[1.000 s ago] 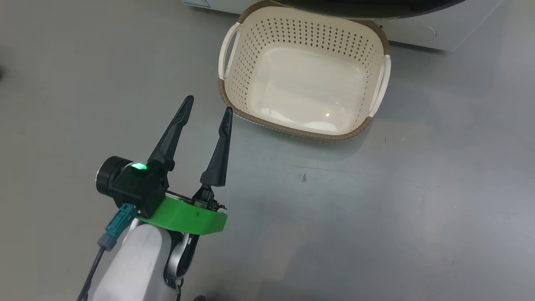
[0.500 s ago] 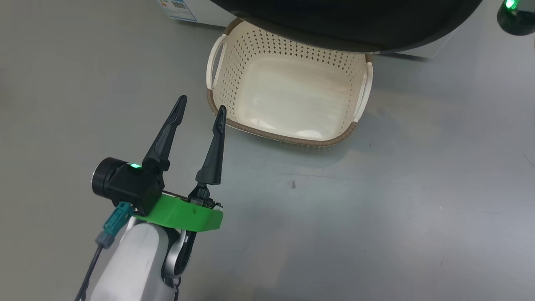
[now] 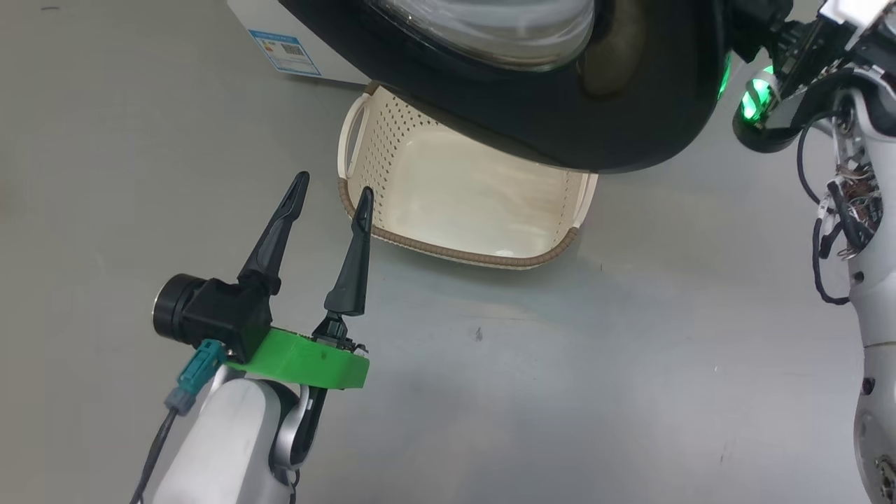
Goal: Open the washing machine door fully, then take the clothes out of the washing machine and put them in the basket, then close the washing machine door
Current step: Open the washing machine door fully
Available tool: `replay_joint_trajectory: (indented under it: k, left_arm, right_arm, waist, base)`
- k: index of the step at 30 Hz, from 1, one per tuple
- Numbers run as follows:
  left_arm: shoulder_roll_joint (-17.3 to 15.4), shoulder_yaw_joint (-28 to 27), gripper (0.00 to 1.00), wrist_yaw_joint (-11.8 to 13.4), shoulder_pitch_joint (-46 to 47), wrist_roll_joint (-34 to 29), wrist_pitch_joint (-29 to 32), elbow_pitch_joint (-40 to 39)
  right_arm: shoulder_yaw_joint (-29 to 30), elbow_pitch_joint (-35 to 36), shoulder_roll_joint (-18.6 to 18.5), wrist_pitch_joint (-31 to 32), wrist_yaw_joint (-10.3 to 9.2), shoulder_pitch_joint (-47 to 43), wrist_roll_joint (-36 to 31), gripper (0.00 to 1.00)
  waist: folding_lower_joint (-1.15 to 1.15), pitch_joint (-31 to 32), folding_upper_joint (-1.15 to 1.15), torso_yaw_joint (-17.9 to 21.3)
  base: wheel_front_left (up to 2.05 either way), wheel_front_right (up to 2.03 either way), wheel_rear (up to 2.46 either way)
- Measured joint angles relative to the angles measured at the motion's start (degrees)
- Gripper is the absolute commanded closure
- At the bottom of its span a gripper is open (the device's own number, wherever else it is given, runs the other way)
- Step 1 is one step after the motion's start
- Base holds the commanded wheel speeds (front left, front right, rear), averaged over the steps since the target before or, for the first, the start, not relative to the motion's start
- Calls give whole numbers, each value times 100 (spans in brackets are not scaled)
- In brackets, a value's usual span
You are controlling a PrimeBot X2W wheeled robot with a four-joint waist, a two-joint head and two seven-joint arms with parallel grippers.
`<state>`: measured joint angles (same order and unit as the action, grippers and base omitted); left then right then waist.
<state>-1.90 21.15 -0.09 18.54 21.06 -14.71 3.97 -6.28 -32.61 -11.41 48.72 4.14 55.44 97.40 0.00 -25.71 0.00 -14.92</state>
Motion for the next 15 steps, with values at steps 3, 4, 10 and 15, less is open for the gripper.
replay_joint_trajectory:
  k: [3, 4, 10, 15]
  left_arm:
    - [-1, -23, 0, 36, -65, 0, 0, 55]
    - [-1, -24, 0, 36, -94, 0, 0, 75]
    - [-1, -36, 0, 49, -237, 0, 0, 138]
    - [-2, -25, 0, 57, -360, -8, 0, 219]
  right_arm:
    - [-7, 19, 112, 92, 55, -207, 121, 100]
    - [-20, 24, 149, 125, 86, -279, 143, 100]
    - [-145, 88, 355, 302, 178, -701, 229, 100]
    - [-267, 156, 466, 399, 191, -1044, 234, 100]
  waist:
    - [0, 111, 0, 15]
    - [0, 151, 0, 18]
    - [0, 399, 0, 31]
    - [0, 619, 0, 26]
  base:
    - [0, 0, 0]
    - [0, 0, 0]
    - [0, 0, 0]
    - [0, 0, 0]
